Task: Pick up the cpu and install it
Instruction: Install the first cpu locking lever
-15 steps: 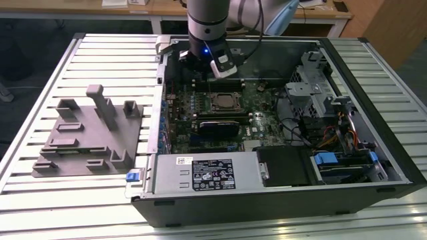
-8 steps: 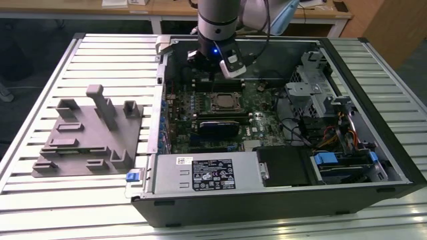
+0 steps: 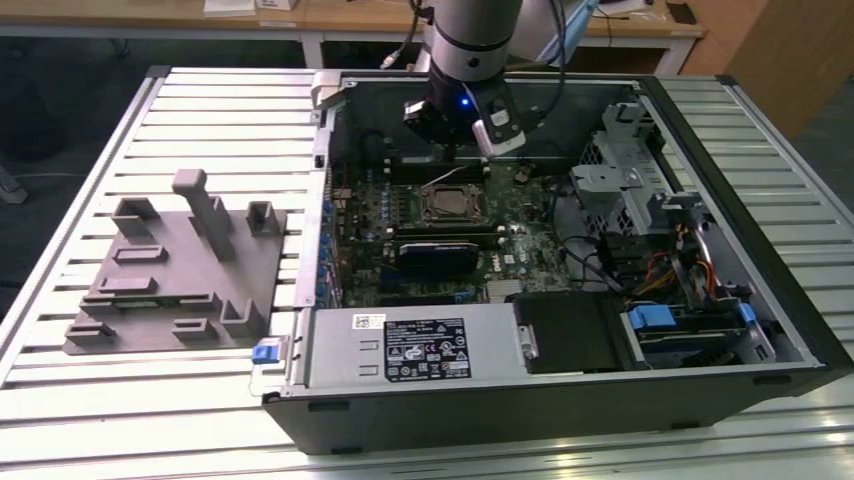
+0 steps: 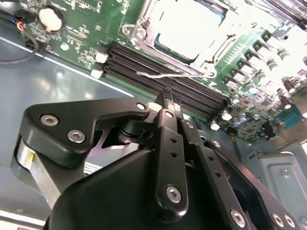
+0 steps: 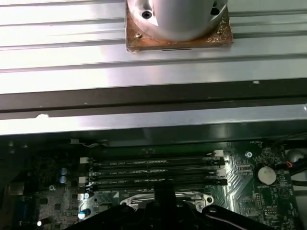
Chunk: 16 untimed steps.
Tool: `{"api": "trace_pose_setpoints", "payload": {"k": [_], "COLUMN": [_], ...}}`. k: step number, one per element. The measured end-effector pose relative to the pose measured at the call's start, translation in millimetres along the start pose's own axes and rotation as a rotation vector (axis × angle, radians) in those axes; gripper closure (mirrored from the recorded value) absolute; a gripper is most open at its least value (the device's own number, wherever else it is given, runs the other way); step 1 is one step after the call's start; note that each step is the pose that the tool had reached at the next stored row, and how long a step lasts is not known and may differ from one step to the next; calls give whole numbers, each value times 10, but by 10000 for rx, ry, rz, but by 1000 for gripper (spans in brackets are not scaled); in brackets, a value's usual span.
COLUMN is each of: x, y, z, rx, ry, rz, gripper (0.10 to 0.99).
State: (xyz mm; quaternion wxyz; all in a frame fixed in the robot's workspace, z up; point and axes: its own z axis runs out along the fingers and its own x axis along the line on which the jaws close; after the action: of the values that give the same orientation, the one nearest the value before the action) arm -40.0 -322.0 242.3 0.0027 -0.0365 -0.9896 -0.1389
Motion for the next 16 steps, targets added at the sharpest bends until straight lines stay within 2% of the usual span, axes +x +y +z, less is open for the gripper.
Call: {"api": "trace_pose_setpoints", "payload": {"k": [7,16], "x": [-5,-5], "y": [0,-16], "z": [6,57], "rx": [6,106], "ry": [-11,-267], "rz": [2,59], "gripper": [980,980]}}
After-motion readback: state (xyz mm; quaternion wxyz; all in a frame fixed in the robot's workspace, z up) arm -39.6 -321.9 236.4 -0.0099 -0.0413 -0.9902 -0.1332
